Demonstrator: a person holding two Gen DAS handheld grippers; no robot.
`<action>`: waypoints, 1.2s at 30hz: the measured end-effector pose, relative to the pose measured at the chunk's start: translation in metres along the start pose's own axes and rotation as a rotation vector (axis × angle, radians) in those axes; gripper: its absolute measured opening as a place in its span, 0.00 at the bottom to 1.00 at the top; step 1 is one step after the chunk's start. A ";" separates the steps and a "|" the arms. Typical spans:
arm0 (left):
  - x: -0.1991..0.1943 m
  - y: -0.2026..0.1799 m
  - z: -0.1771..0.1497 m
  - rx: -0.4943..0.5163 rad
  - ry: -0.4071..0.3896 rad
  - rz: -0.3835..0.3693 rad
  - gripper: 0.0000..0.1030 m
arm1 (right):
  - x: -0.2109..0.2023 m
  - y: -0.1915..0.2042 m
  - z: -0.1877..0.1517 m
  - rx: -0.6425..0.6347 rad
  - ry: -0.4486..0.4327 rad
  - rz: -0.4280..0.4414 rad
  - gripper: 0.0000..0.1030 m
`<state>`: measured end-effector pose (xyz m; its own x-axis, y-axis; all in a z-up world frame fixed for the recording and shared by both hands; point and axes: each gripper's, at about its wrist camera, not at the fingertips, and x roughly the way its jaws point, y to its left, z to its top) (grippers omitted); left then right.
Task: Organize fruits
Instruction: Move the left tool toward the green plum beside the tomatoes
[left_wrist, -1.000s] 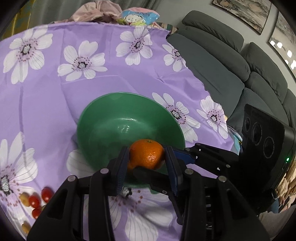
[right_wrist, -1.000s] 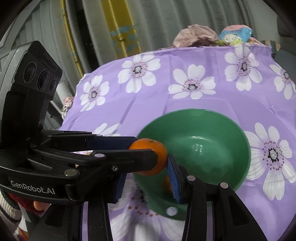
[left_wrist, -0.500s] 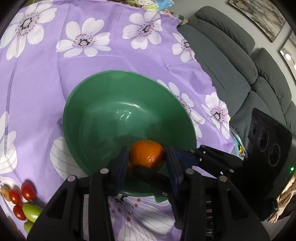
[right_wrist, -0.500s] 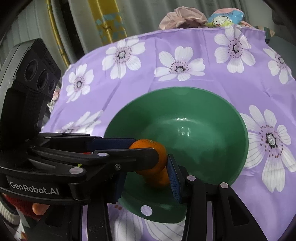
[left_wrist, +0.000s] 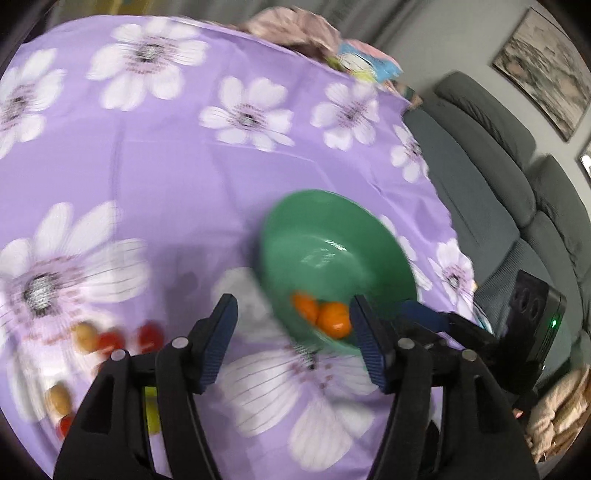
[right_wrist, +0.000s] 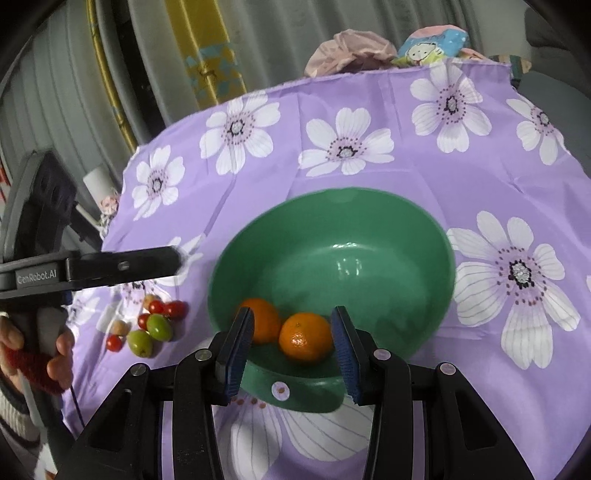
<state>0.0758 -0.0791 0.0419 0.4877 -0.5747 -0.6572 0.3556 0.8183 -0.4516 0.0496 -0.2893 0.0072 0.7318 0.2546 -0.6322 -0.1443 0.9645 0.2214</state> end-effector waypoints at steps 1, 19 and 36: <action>-0.012 0.010 -0.004 -0.019 -0.014 0.024 0.61 | -0.001 0.001 0.000 0.000 -0.002 0.002 0.42; -0.104 0.104 -0.084 -0.218 -0.061 0.237 0.61 | 0.005 0.072 -0.018 -0.150 0.073 0.127 0.43; -0.065 0.105 -0.098 -0.250 0.024 0.101 0.60 | 0.060 0.142 -0.055 -0.256 0.274 0.232 0.43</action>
<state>0.0032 0.0461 -0.0218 0.4901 -0.4923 -0.7193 0.0971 0.8509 -0.5162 0.0362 -0.1336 -0.0402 0.4616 0.4423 -0.7689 -0.4696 0.8572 0.2111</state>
